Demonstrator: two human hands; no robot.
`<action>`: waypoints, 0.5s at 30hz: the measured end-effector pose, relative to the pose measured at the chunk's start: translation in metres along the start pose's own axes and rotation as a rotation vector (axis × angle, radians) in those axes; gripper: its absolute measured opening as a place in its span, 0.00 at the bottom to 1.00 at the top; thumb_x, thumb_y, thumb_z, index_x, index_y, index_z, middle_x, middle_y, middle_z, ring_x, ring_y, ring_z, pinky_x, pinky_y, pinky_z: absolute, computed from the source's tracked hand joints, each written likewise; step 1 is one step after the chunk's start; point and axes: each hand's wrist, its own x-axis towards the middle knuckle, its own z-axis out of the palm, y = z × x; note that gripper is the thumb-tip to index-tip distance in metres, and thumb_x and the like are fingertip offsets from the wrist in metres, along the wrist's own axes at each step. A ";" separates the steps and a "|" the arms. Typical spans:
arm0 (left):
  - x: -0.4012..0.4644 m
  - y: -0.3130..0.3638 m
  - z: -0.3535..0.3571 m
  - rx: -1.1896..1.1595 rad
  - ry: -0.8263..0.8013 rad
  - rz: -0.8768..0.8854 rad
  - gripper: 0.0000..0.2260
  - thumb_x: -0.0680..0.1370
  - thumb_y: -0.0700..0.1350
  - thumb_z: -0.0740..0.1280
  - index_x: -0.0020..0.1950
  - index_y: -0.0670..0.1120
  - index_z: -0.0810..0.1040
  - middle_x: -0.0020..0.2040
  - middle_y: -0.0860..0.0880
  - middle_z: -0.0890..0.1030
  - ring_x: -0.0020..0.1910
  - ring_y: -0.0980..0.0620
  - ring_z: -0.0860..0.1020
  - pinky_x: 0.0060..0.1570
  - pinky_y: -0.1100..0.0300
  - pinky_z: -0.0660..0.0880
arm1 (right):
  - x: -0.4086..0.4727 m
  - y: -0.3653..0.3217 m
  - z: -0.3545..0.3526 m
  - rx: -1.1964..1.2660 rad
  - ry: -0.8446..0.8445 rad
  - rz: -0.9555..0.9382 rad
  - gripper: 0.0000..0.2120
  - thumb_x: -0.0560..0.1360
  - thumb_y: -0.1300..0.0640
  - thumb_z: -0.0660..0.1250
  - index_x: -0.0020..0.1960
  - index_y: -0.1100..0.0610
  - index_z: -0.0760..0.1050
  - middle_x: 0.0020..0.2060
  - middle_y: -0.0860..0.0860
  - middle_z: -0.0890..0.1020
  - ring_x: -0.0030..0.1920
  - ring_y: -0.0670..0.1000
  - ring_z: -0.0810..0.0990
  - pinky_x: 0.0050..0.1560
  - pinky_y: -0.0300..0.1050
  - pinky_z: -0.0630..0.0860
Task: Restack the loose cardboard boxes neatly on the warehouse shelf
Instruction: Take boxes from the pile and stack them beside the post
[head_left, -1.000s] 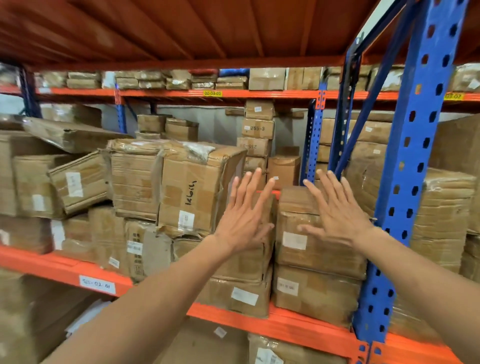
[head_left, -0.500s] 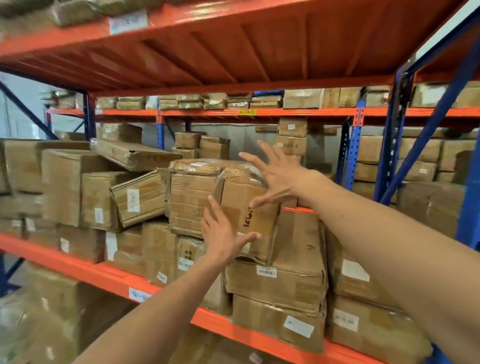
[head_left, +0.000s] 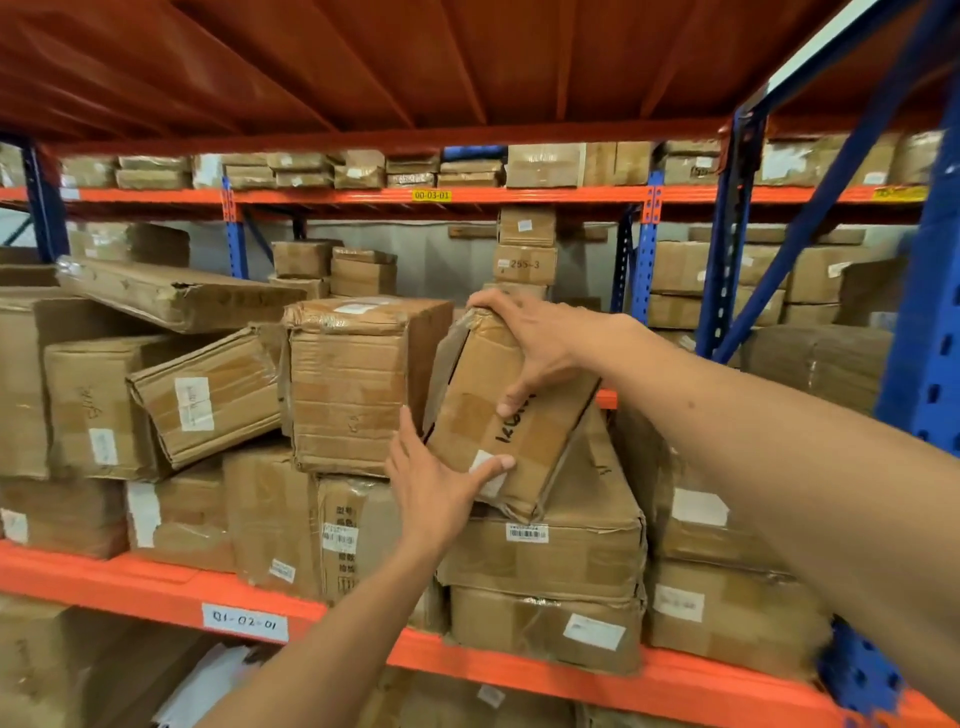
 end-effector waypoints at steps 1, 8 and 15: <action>0.000 -0.002 0.003 -0.036 -0.022 -0.028 0.64 0.56 0.74 0.78 0.83 0.52 0.52 0.78 0.46 0.59 0.78 0.44 0.58 0.76 0.43 0.60 | -0.006 0.006 -0.002 0.019 -0.027 0.034 0.65 0.53 0.39 0.86 0.75 0.37 0.44 0.74 0.55 0.62 0.71 0.61 0.66 0.66 0.59 0.67; 0.017 -0.010 0.004 -0.506 -0.254 -0.107 0.60 0.53 0.56 0.89 0.78 0.69 0.59 0.73 0.50 0.73 0.67 0.53 0.77 0.71 0.46 0.72 | -0.050 0.043 0.009 0.073 0.004 0.134 0.72 0.49 0.43 0.88 0.70 0.31 0.34 0.73 0.55 0.66 0.67 0.60 0.72 0.64 0.62 0.69; 0.027 0.007 0.016 -0.550 -0.280 -0.011 0.40 0.57 0.43 0.88 0.64 0.64 0.78 0.59 0.57 0.84 0.57 0.59 0.83 0.61 0.50 0.80 | -0.091 0.070 0.029 0.261 0.163 0.189 0.68 0.52 0.41 0.87 0.73 0.35 0.39 0.58 0.45 0.68 0.56 0.50 0.71 0.56 0.48 0.67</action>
